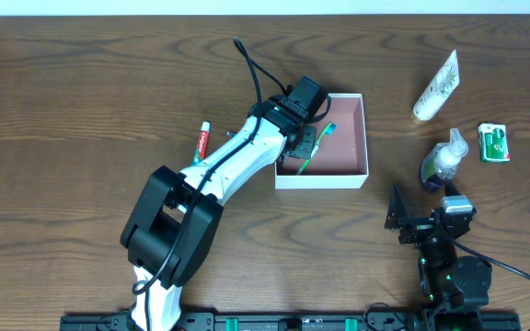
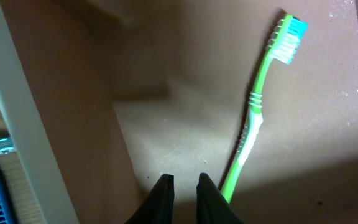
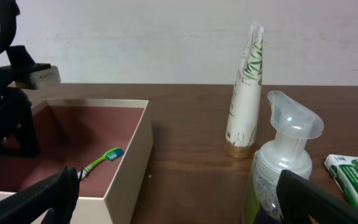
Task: Pack container
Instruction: 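Carry the toothbrush right into the white box and release it, then move the left gripper back to the Colgate toothpaste tube, then grasp the Colgate toothpaste tube with the left gripper and lift, then carry the toothpaste into the box and release it beside toothbrush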
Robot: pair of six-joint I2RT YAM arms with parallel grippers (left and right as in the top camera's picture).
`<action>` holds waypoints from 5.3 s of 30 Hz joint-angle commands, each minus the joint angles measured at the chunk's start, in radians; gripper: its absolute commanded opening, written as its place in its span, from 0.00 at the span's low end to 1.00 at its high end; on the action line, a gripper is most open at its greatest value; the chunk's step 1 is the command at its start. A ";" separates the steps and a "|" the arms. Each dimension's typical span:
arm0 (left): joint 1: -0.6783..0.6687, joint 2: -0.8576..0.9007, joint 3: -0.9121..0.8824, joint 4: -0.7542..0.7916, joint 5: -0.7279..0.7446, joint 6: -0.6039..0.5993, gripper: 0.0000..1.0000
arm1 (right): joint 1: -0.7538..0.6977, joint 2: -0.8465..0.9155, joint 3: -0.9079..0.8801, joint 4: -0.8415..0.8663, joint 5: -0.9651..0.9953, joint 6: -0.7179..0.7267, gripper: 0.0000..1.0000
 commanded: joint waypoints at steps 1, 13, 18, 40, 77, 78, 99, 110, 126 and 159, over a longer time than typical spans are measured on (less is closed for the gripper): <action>0.005 0.002 -0.003 0.005 -0.011 0.013 0.15 | 0.000 -0.004 -0.002 -0.004 0.003 -0.012 0.99; 0.005 -0.153 0.106 -0.001 -0.011 0.055 0.27 | 0.000 -0.004 -0.002 -0.004 0.003 -0.012 0.99; 0.033 -0.301 0.106 -0.026 -0.018 0.104 0.34 | 0.000 -0.004 -0.002 -0.004 0.003 -0.012 0.99; 0.494 -0.319 -0.140 -0.171 0.013 0.252 0.35 | 0.000 -0.004 -0.002 -0.004 0.003 -0.012 0.99; 0.494 0.008 -0.141 -0.113 0.024 0.344 0.36 | 0.000 -0.004 -0.002 -0.004 0.003 -0.012 0.99; 0.494 0.010 -0.141 -0.111 0.024 0.344 0.36 | 0.000 -0.004 -0.002 -0.004 0.003 -0.012 0.99; 0.494 0.021 -0.158 -0.086 0.050 0.343 0.36 | 0.000 -0.004 -0.002 -0.004 0.003 -0.012 0.99; 0.494 0.022 -0.159 -0.086 0.050 0.343 0.36 | 0.000 -0.004 -0.002 -0.004 0.003 -0.012 0.99; 0.494 0.034 -0.171 -0.082 0.050 0.343 0.22 | 0.000 -0.004 -0.002 -0.004 0.003 -0.012 0.99; 0.130 -0.485 -0.043 -0.091 0.192 0.206 0.12 | 0.000 -0.004 -0.002 -0.004 0.003 -0.012 0.99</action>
